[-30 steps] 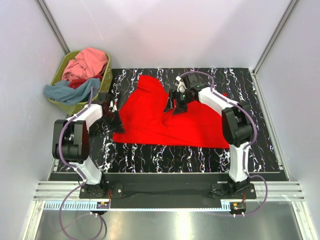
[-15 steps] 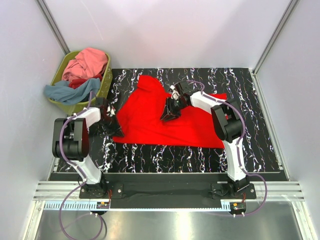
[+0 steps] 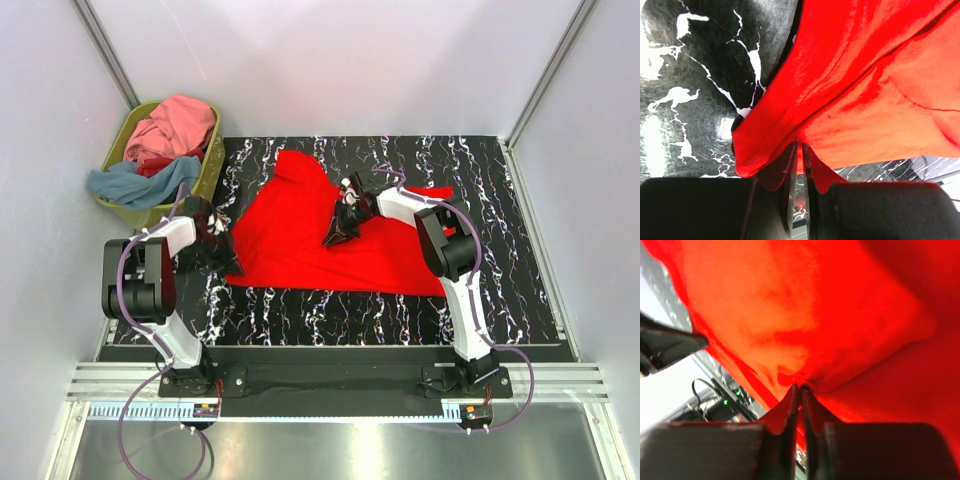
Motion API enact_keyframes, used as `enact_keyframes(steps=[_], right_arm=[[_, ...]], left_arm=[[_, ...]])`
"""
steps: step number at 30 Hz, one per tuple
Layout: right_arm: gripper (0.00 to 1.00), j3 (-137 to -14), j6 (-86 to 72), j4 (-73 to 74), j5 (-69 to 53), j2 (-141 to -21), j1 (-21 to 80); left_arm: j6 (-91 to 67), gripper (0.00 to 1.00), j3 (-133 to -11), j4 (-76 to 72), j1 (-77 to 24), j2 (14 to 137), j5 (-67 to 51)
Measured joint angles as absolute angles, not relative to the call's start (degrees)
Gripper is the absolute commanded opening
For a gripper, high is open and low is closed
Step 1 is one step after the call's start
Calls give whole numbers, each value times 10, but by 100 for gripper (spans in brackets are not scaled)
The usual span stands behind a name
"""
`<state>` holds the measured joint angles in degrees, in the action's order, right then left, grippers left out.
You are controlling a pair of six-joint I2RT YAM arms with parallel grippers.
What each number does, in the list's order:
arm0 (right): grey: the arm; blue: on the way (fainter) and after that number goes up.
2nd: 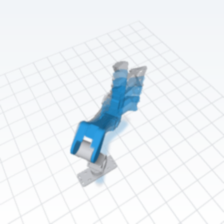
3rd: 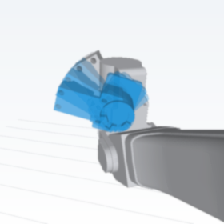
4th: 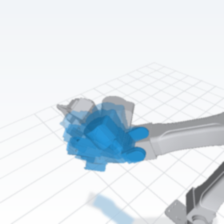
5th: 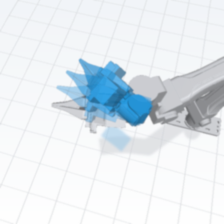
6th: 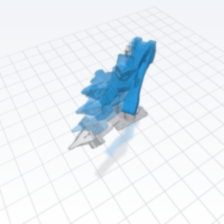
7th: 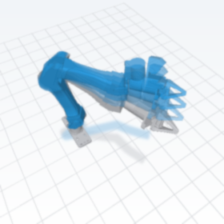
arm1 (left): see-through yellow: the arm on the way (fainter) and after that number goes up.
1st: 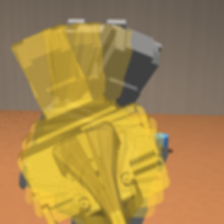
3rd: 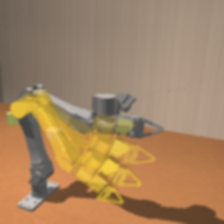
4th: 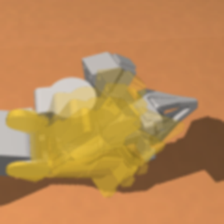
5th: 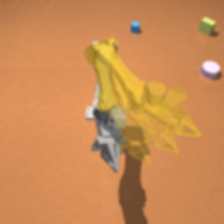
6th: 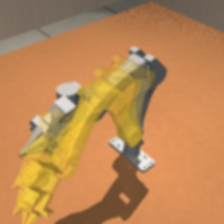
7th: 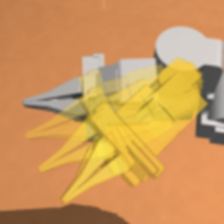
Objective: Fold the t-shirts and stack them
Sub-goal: Fold the tshirt
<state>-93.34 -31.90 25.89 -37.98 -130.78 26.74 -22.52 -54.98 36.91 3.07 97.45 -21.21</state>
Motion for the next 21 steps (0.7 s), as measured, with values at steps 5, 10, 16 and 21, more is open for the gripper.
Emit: enact_keyframes(steps=[5,10,16,21], right_arm=[[0,-933,-326,264,-348,-1308,265],[0,-933,-319,270,-324,-1302,265],[4,-957,-295,304,-306,-1304,265],[19,-984,-269,341,-285,-1307,264]], left_arm=[[-220,13,-550,375,37,975,-212],[-210,13,-550,380,53,976,-212],[-203,13,-550,383,58,976,-214],[-197,19,-550,386,60,974,-222]])
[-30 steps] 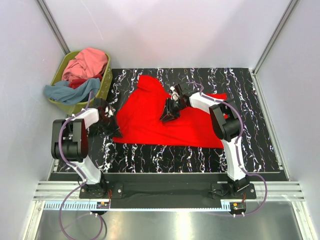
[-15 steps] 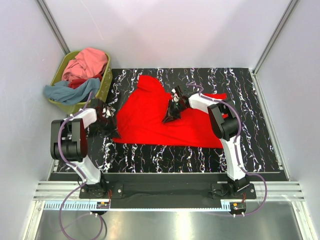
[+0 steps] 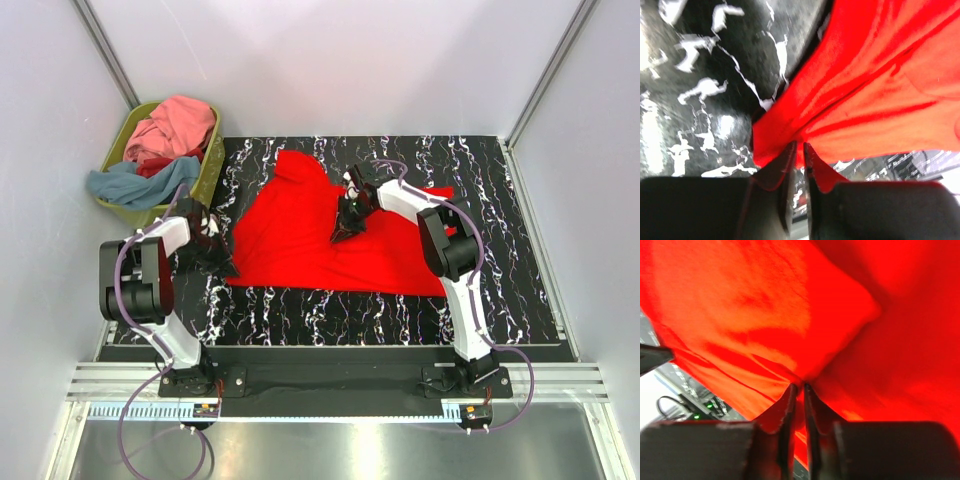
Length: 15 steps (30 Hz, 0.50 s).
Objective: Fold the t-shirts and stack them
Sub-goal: Fold the tshirt
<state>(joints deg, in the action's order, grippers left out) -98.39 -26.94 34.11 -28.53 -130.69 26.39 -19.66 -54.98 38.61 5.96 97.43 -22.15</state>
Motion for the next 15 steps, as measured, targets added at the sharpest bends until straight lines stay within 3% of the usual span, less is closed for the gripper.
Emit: enact_keyframes(steps=[6,9,15], right_arm=[[44,-994,-236,377,-259,-1302,262],[46,-1002,-225,393,-245,-1298,258],[48,-1032,-241,411,-247,-1298,227]], left_arm=[[-185,36,-550,408,63,945,-243],[-184,40,-563,411,60,926,-252],[-204,39,-648,411,19,964,-268]])
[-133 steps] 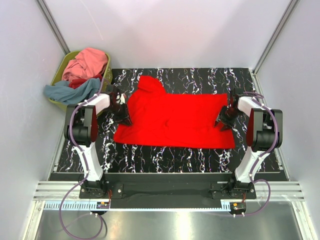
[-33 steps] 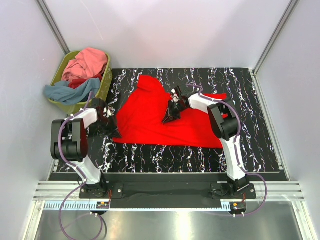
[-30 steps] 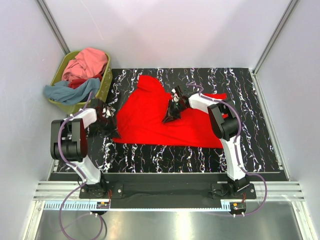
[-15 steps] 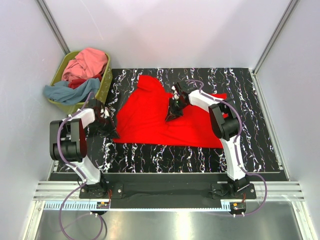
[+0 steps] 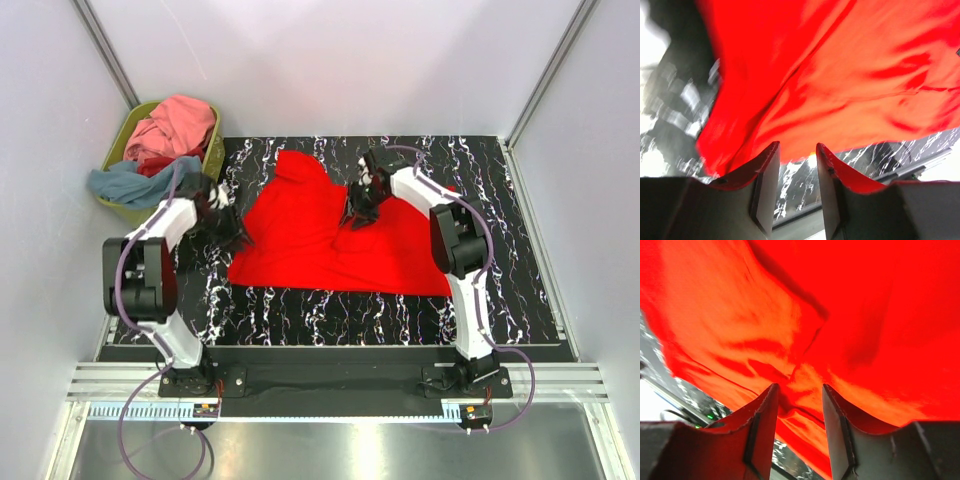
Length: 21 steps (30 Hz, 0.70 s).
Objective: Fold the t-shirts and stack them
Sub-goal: Fold the tshirt
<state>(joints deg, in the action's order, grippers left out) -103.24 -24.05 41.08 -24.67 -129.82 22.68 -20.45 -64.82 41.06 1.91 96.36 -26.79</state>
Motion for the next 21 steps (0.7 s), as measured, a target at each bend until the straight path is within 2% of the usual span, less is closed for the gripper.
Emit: enact_keyframes(steps=[7,13,18,21], right_arm=[[49,-1094,-284,415,-249,-1303,197],[48,-1117,-308,415,-251,-1313,194],[48,-1123,-320,414,-251,-1333,194],[48,-1123,-325,415,-251,-1345,194]], left_arm=[[-220,41,-795,361,-49,1062,-264],[-229,38,-917,313,-83,1162,-260],[-246,49,-965,264,-107,1222,-232],[-262,50,-965,239,-122,1244,-207]])
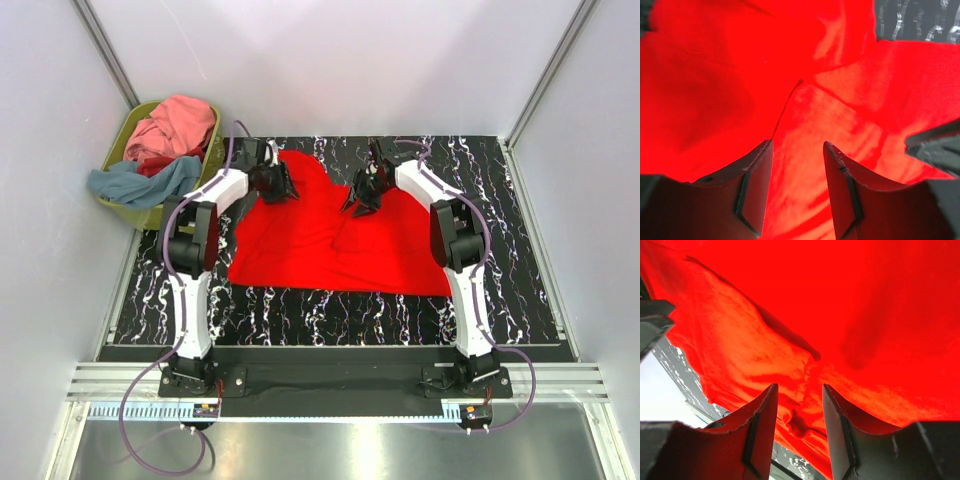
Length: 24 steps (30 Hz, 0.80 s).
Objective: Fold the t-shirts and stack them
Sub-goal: Fold the tshirt
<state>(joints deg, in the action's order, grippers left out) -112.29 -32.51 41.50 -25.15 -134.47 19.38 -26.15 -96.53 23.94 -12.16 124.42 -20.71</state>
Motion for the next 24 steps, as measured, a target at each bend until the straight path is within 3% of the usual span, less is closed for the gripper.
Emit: enact_keyframes(steps=[7,17,24], right_arm=[[48,-1127,-333,414,-266,-1357,194],[48,-1130,-333,413,-271,-1359,194],[48,-1122,-336,408,-272,-1359,194]], left_arm=[[-272,40,-971,200,-142,1278,-178],[-285,41,-979,148,-142,1301,-149],[-298,32,-999,134,-143,1324,-149]])
